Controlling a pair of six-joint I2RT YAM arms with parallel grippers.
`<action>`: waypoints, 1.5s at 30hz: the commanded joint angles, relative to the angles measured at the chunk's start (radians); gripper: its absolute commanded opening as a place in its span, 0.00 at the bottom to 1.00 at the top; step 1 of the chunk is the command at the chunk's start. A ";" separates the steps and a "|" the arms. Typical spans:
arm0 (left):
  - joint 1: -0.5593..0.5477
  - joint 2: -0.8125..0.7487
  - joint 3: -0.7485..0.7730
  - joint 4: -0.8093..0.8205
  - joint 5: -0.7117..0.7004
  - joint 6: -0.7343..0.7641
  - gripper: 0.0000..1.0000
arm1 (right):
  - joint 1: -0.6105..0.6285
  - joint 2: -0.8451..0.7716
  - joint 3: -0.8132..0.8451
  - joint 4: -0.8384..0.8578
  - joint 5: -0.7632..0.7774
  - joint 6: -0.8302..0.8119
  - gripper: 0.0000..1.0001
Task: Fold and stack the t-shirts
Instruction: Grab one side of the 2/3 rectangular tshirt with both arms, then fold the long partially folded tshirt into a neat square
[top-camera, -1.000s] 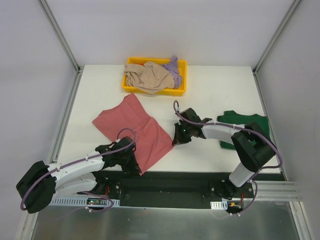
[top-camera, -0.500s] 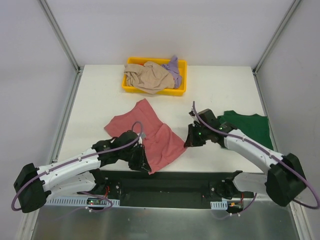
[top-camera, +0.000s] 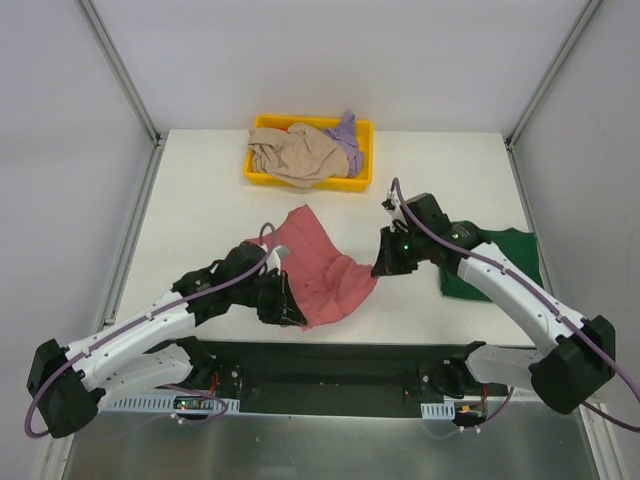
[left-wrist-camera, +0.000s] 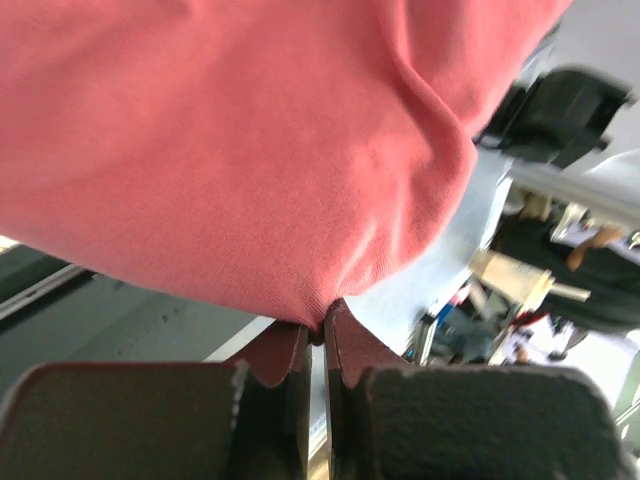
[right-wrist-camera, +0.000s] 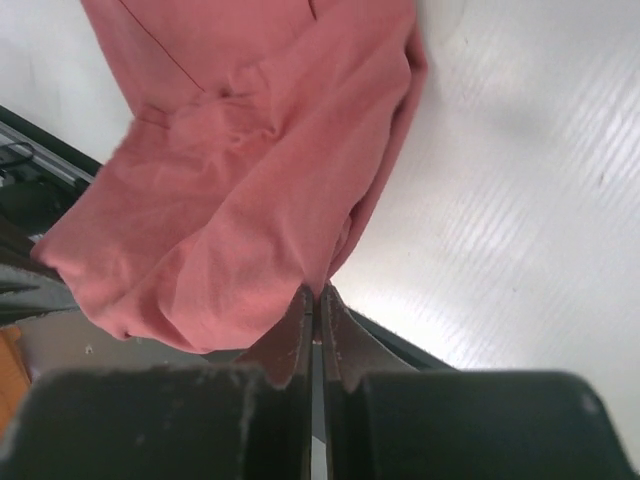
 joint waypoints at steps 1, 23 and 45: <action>0.169 -0.099 -0.024 0.010 0.055 0.028 0.00 | -0.004 0.086 0.144 0.073 -0.021 0.009 0.01; 0.627 -0.055 0.051 -0.062 0.131 0.094 0.00 | 0.059 0.597 0.747 0.130 0.081 0.026 0.00; 0.871 0.168 0.119 -0.046 -0.013 0.229 0.00 | 0.088 0.926 0.897 0.452 0.138 0.052 0.00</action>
